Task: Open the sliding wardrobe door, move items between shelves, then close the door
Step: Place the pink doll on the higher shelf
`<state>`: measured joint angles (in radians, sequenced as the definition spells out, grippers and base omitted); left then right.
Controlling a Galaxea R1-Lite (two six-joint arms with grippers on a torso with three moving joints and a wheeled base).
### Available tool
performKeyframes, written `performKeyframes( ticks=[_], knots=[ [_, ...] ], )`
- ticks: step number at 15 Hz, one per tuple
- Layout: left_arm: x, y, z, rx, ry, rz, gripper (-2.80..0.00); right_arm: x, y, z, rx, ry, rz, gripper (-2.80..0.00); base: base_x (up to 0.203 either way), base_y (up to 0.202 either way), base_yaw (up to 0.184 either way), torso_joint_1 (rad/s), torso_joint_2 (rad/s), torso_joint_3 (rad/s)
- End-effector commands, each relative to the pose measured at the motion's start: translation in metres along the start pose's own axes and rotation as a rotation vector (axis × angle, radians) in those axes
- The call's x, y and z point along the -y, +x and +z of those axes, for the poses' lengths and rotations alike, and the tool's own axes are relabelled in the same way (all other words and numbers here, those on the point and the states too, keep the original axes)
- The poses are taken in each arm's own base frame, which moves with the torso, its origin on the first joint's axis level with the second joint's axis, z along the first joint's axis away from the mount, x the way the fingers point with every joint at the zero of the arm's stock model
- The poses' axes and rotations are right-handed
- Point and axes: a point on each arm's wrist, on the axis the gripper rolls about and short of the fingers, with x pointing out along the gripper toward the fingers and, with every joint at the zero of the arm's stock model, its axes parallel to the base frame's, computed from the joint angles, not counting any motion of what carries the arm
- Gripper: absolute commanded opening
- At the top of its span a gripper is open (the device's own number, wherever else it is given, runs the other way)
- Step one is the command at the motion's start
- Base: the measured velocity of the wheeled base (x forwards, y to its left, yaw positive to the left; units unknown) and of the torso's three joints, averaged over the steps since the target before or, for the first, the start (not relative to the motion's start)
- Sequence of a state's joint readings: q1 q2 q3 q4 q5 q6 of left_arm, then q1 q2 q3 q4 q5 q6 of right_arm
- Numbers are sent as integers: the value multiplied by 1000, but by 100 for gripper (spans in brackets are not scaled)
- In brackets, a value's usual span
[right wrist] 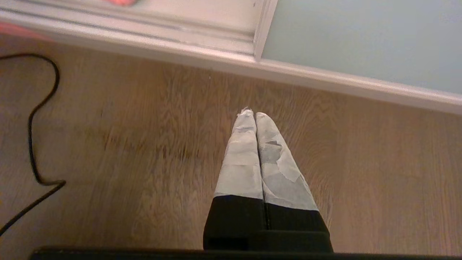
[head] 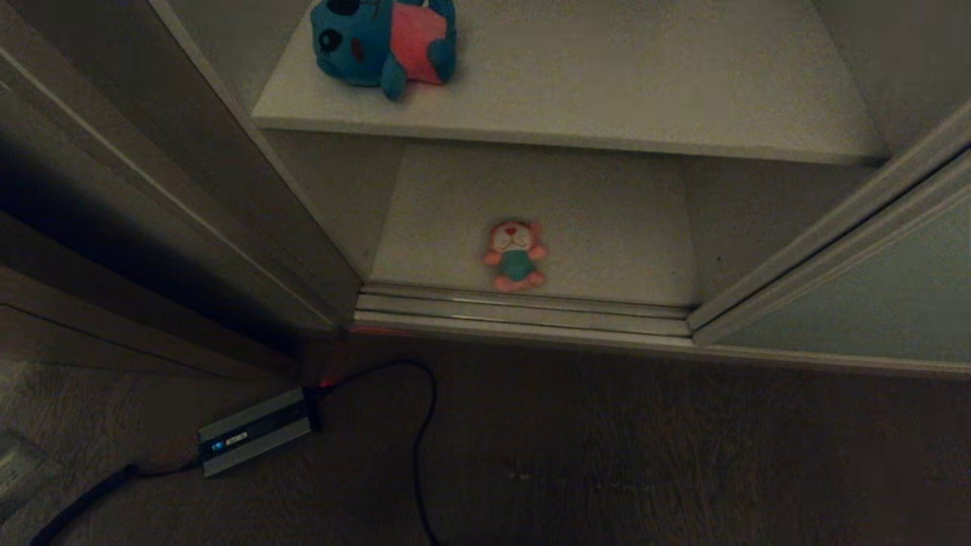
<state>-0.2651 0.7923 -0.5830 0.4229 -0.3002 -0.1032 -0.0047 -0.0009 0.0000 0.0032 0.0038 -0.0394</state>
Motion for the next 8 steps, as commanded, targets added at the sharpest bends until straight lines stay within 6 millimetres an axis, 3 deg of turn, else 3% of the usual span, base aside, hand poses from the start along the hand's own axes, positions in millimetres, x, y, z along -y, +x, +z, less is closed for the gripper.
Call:
performKeyframes(
  ticks=[1, 8],
  knots=[
    [-1, 8, 12, -14, -4, -1, -280, 0, 0, -1, -4, -1, 1, -280, 0, 0, 0, 2, 5, -196],
    [-2, 24, 36, -61, 56, -25, -280, 0, 0, -1, -4, -1, 1, -280, 0, 0, 0, 1, 2, -198]
  ],
)
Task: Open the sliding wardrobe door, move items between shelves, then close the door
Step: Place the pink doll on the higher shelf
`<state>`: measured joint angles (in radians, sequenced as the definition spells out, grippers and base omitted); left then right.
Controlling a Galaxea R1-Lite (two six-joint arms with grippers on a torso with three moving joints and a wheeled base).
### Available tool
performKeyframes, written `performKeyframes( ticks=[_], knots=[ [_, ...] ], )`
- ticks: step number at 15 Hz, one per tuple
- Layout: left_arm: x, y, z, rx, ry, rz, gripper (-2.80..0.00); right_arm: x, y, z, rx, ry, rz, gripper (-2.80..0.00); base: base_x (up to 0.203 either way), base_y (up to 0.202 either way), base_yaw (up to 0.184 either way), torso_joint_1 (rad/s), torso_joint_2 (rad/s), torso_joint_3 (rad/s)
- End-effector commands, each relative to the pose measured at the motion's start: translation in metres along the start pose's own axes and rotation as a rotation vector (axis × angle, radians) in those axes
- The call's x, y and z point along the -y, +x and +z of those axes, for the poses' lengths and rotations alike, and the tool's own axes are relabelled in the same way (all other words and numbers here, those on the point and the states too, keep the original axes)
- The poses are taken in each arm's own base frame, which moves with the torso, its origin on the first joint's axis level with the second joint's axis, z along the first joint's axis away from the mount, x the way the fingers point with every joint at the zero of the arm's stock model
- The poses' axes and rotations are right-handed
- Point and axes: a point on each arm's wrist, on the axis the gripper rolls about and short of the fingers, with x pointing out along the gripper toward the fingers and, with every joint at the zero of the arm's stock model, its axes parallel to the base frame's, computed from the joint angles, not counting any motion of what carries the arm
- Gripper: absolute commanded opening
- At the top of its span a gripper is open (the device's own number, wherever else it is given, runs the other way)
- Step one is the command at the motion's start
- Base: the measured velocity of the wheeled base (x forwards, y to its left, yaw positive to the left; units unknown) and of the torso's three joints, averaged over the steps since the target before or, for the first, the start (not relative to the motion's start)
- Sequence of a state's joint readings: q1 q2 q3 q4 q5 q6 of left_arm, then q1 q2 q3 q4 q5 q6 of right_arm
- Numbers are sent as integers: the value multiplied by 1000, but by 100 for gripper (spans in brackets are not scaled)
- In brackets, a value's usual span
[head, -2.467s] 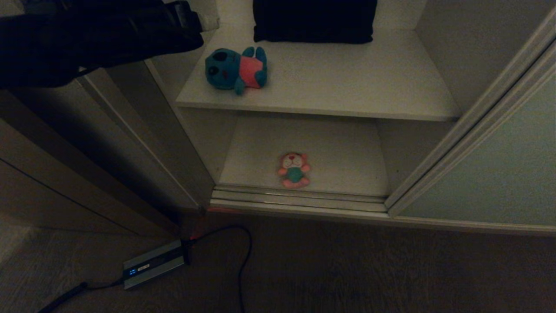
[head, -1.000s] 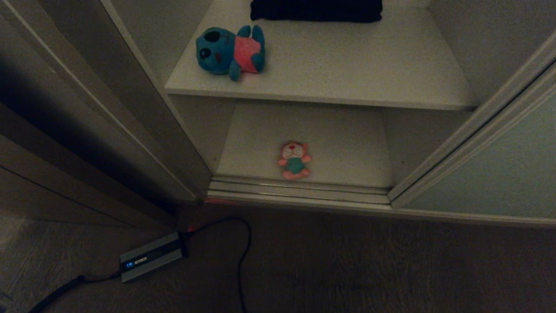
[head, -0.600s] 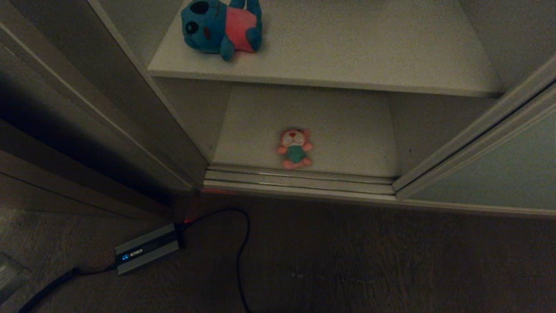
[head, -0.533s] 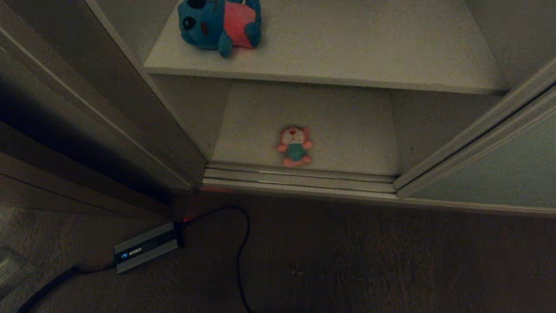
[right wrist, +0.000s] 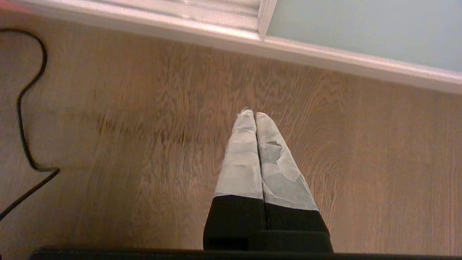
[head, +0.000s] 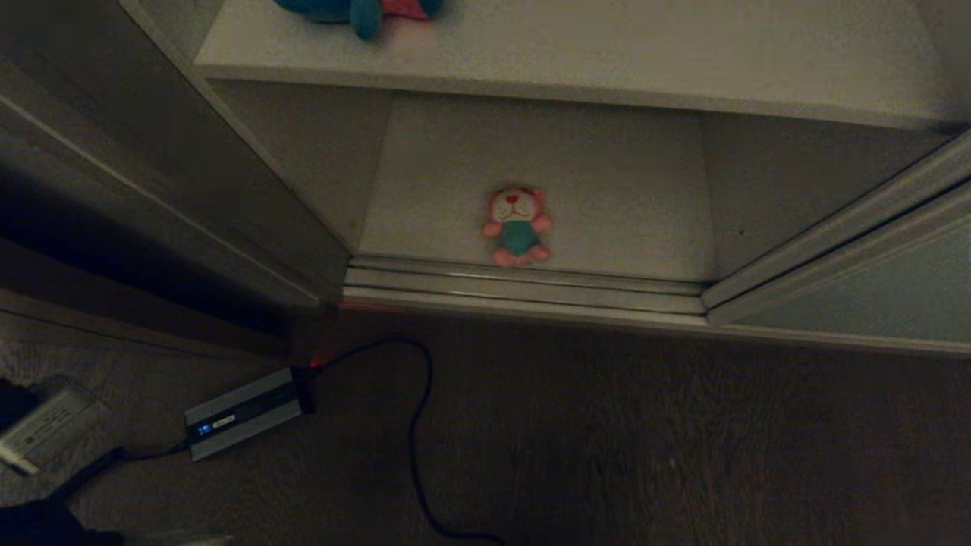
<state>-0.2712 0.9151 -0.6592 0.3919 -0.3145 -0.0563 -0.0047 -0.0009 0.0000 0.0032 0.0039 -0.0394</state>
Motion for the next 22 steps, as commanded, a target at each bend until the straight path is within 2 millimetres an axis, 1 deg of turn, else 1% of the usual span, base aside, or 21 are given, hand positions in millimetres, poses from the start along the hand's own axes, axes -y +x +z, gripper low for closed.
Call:
performKeyframes(
  ticks=[1, 4, 7, 9, 12, 14, 15, 16, 18, 22],
  knots=[
    [-4, 15, 13, -59, 35, -13, -280, 0, 0, -1, -4, -1, 1, -280, 0, 0, 0, 1, 2, -196],
    [-4, 19, 26, -23, 62, -18, -280, 0, 0, -1, -4, -1, 1, -280, 0, 0, 0, 7, 3, -199],
    [-4, 21, 31, 7, 73, -21, -280, 0, 0, -1, -5, -1, 1, -280, 0, 0, 0, 1, 4, -198],
    [-6, 30, 34, -23, 67, -28, -280, 0, 0, -1, -4, -1, 1, -280, 0, 0, 0, 1, 2, -199],
    [-10, 43, 46, -41, 61, -34, -280, 0, 0, -1, -4, -1, 1, -280, 0, 0, 0, 1, 3, -202],
    [-11, 54, 58, -30, 67, -52, -280, 0, 0, -1, -4, -1, 1, -280, 0, 0, 0, 5, 4, -200],
    [-12, 59, 68, -20, 68, -68, -280, 0, 0, -1, -4, -1, 1, -280, 0, 0, 0, 3, 3, -125],
    [-13, 66, 78, -17, 67, -85, -280, 0, 0, -1, -4, -1, 1, -280, 0, 0, 0, 2, 1, -86],
    [-15, 87, 96, -36, 67, -118, -280, 0, 0, -1, -4, -1, 1, -280, 0, 0, 0, 4, 2, -21],
    [-10, 141, 131, -43, 95, -172, -280, 0, 0, -1, -4, -1, 1, -280, 0, 0, 0, 0, 0, 0]
  ],
)
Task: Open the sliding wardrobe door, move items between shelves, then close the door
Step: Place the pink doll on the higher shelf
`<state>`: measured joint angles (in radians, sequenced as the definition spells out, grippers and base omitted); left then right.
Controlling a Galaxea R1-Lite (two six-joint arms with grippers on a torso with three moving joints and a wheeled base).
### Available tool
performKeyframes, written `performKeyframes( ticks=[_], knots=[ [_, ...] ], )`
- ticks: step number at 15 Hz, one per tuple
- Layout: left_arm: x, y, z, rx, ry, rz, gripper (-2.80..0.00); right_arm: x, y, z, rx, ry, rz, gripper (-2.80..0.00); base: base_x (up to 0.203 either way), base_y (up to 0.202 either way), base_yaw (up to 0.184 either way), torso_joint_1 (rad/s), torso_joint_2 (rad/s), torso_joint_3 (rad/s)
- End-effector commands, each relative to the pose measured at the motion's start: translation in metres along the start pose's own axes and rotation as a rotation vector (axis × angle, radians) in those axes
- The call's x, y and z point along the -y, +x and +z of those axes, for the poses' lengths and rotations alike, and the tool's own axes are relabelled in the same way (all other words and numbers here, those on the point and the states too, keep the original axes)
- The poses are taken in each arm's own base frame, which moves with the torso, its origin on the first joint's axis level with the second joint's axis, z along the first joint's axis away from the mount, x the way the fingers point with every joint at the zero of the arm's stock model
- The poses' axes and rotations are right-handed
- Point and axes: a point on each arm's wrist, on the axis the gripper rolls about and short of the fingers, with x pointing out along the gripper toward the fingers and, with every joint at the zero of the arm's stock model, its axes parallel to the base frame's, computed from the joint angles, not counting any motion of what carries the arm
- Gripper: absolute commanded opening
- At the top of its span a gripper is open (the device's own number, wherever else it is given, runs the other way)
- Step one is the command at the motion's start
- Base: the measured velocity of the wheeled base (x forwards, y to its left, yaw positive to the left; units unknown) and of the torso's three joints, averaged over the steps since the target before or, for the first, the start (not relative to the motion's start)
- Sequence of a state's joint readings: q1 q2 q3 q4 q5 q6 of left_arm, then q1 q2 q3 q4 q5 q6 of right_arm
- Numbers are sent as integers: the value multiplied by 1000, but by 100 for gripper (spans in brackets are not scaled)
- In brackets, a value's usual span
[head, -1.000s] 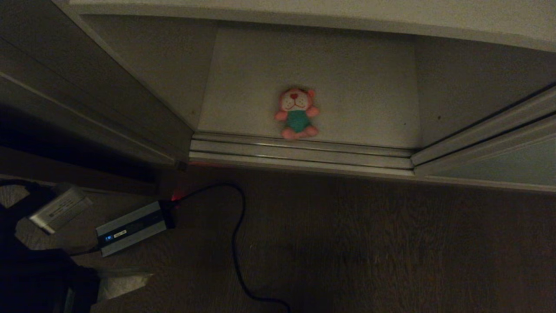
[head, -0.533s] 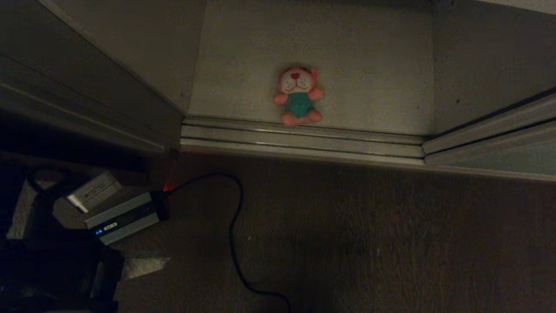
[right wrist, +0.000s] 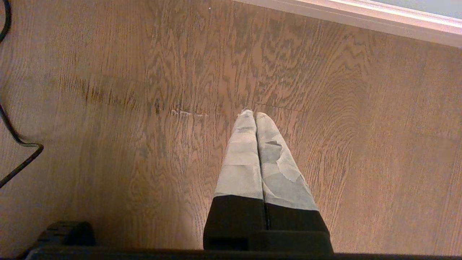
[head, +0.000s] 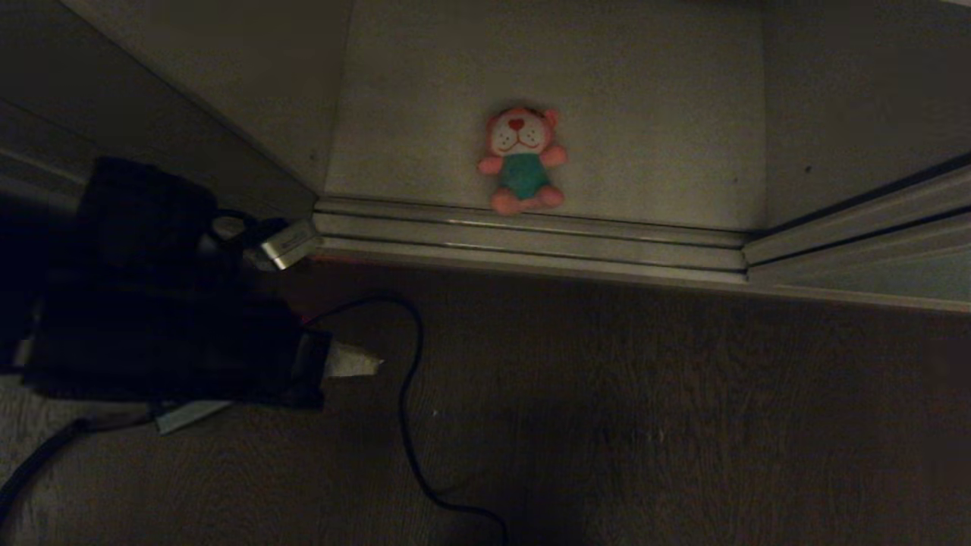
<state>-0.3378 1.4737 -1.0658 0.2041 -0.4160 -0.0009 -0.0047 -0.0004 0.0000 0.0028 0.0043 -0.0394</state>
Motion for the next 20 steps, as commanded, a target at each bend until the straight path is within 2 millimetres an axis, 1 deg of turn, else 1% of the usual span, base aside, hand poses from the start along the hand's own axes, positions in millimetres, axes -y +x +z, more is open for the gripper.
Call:
performKeyframes(
  ticks=[1, 2, 4, 6, 7, 8, 9, 12, 15, 19, 20],
  knots=[
    [-12, 53, 14, -48, -12, -30, -280, 0, 0, -1, -4, -1, 1, -280, 0, 0, 0, 0, 0, 0],
    [-15, 68, 22, -38, -15, -35, -280, 0, 0, -1, -4, -1, 1, -280, 0, 0, 0, 0, 0, 0],
    [-19, 95, 46, 38, -23, -20, -280, 0, 0, -1, -4, -1, 1, -280, 0, 0, 0, 0, 0, 0],
    [-22, 116, 71, 151, -53, 43, -280, 0, 0, -1, -4, -1, 1, -280, 0, 0, 0, 0, 0, 0],
    [-23, 127, 80, 206, -73, 87, -280, 0, 0, -1, -4, -1, 1, -280, 0, 0, 0, 0, 0, 0],
    [-22, 136, 88, 261, -87, 125, 0, 0, 0, -1, -4, -1, 1, -280, 0, 0, 0, 0, 0, 0],
    [-20, 143, 93, 300, -93, 139, 0, 0, 0, -1, -4, -1, 1, -280, 0, 0, 0, 0, 0, 0],
    [-19, 151, 109, 399, -107, 118, 0, 0, 0, -1, -5, -1, 1, -280, 0, 0, 0, 0, 0, 0],
    [-21, 175, 116, 478, -139, 81, 0, 0, 0, -1, -4, -1, 1, -280, 0, 0, 0, 0, 0, 0],
    [-20, 208, 126, 547, -127, 55, 0, 0, 0, -1, -4, -1, 1, -280, 0, 0, 0, 0, 0, 0],
    [-20, 212, 128, 559, -124, 51, 0, 0, 0, -1, -4, -1, 1, -280, 0, 0, 0, 0, 0, 0]
  ],
)
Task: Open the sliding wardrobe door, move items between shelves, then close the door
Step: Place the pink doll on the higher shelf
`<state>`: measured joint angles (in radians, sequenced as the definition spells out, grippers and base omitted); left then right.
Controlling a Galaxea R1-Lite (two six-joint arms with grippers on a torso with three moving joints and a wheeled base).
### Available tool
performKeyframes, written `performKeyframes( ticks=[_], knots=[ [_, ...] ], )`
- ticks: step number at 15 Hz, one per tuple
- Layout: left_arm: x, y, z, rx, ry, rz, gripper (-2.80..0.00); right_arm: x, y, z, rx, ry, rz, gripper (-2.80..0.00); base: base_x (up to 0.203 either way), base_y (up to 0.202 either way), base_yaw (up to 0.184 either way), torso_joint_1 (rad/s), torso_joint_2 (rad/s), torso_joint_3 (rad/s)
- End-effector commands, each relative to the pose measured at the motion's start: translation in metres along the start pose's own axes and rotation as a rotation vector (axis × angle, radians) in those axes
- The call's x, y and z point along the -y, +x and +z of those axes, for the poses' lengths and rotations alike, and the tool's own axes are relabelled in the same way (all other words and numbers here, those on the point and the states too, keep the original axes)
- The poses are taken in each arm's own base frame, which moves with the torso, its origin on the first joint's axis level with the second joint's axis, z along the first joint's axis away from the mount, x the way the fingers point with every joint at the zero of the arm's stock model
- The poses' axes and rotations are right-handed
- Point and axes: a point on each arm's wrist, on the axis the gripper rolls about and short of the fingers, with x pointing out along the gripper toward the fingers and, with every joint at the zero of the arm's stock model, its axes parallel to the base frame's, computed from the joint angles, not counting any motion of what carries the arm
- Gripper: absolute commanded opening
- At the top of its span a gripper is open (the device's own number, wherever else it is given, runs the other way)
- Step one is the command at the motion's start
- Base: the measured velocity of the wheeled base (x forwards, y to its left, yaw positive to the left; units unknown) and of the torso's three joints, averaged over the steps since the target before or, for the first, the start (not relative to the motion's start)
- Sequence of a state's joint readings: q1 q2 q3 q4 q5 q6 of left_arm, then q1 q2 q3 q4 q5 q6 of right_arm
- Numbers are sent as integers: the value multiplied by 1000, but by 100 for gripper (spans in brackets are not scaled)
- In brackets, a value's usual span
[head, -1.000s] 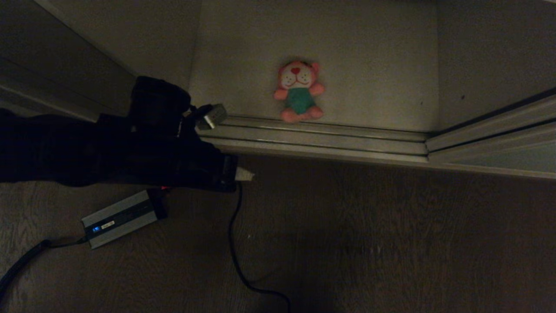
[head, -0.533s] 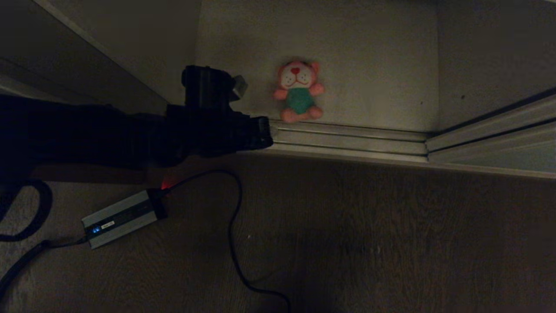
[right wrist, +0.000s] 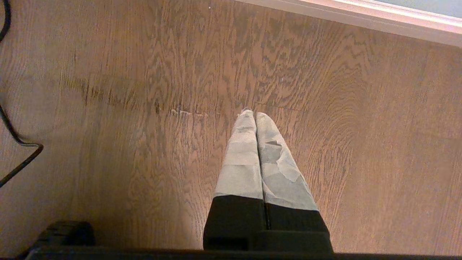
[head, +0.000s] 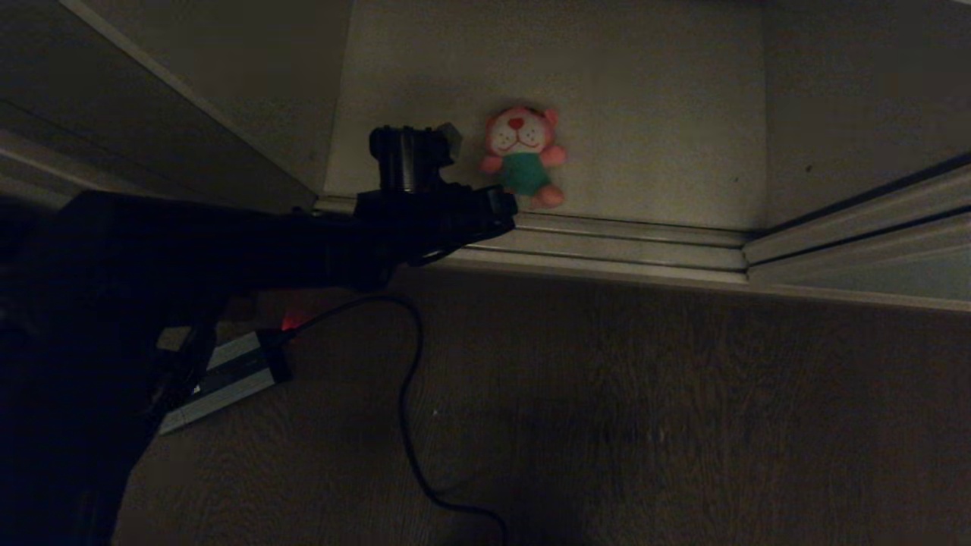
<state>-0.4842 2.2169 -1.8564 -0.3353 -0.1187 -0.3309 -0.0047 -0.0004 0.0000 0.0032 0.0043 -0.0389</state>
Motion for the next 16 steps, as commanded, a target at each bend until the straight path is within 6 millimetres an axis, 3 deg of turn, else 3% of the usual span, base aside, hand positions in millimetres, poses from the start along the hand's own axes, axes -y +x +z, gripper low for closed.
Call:
performKeyframes(
  ticks=[1, 12, 13, 14, 16],
  knots=[
    [-5, 20, -19, -13, 0, -2, 0, 0, 0, -1, -3, -1, 1, -280, 0, 0, 0, 0, 0, 0],
    [-14, 39, -31, 191, 193, -24, 0, 0, 0, -1, -3, -1, 1, -280, 0, 0, 0, 0, 0, 0],
    [-15, 41, -35, 186, 199, -22, -250, 0, 0, -1, -3, -1, 1, -280, 0, 0, 0, 0, 0, 0],
    [-18, 44, -42, 184, 206, -18, -280, 0, 0, -1, -3, -1, 1, -280, 0, 0, 0, 0, 0, 0],
    [-20, 46, -44, 210, 200, -24, -280, 0, 0, -1, -3, -1, 1, -280, 0, 0, 0, 0, 0, 0]
  ],
)
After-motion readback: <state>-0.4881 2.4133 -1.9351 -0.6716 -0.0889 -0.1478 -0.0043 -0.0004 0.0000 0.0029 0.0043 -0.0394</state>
